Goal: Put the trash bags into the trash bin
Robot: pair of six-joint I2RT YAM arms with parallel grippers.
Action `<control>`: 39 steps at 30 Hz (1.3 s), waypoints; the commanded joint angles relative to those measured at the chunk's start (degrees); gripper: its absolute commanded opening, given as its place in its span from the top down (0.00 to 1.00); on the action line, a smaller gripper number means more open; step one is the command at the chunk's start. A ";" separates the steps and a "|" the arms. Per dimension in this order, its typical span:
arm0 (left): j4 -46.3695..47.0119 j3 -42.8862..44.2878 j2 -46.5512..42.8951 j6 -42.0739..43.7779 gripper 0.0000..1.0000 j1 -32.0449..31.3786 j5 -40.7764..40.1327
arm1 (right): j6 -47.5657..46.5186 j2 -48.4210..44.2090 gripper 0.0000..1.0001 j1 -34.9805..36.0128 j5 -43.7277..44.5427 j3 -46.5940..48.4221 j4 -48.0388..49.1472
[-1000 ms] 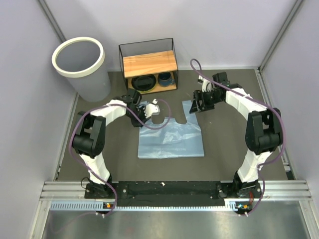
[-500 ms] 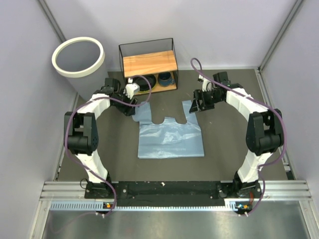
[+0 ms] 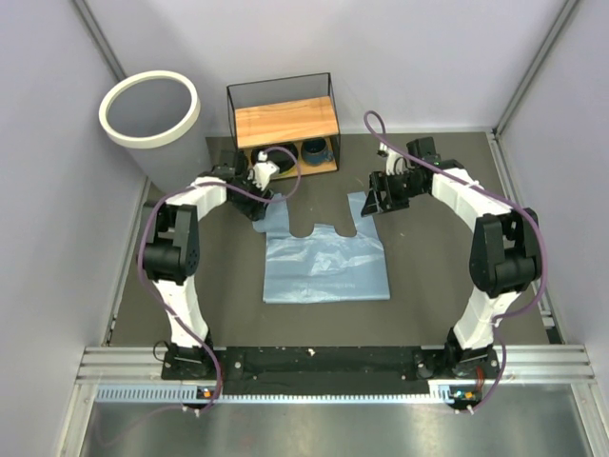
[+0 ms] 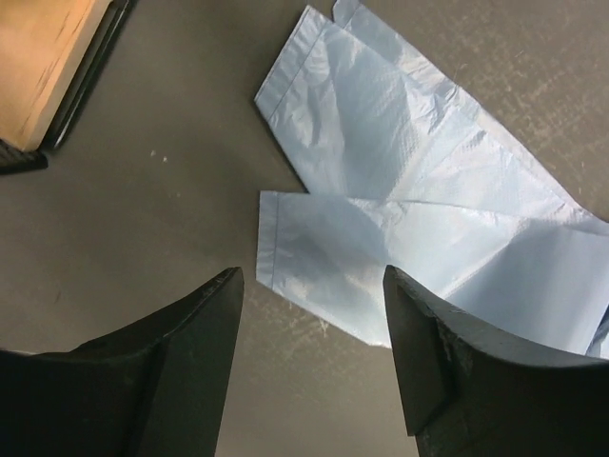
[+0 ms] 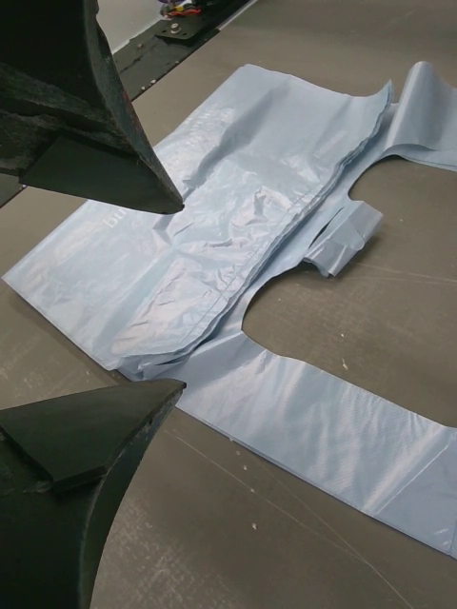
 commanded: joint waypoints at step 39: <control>-7.67 7.38 4.03 4.14 0.34 -1.84 -4.66 | -0.87 -4.76 0.25 0.50 -2.44 0.82 -1.34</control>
